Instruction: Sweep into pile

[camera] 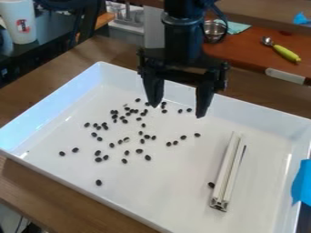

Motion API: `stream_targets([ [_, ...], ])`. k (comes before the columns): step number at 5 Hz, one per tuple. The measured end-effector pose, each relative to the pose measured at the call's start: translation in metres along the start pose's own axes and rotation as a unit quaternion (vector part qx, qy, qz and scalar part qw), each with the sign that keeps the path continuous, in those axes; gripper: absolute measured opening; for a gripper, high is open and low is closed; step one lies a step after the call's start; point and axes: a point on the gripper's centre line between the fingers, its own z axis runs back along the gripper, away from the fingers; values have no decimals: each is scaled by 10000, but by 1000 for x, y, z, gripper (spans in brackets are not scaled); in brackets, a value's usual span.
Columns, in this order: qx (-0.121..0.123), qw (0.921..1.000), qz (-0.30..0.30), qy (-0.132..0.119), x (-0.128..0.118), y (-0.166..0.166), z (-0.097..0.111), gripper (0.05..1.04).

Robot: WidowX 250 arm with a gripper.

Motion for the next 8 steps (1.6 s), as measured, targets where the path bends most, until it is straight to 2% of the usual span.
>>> stream_targets([
  [2, 129, 9986, 153, 492, -10, -6, -32, 999],
  [3, 66, 9993, 211, 286, -1, -18, -37, 999],
  [5, 39, 9996, 250, 134, 5, -37, -54, 999],
  [7, 78, 9990, 437, 87, 11, -54, -58, 999],
  [8, 145, 9989, 443, 85, 9, -59, -67, 1000],
])
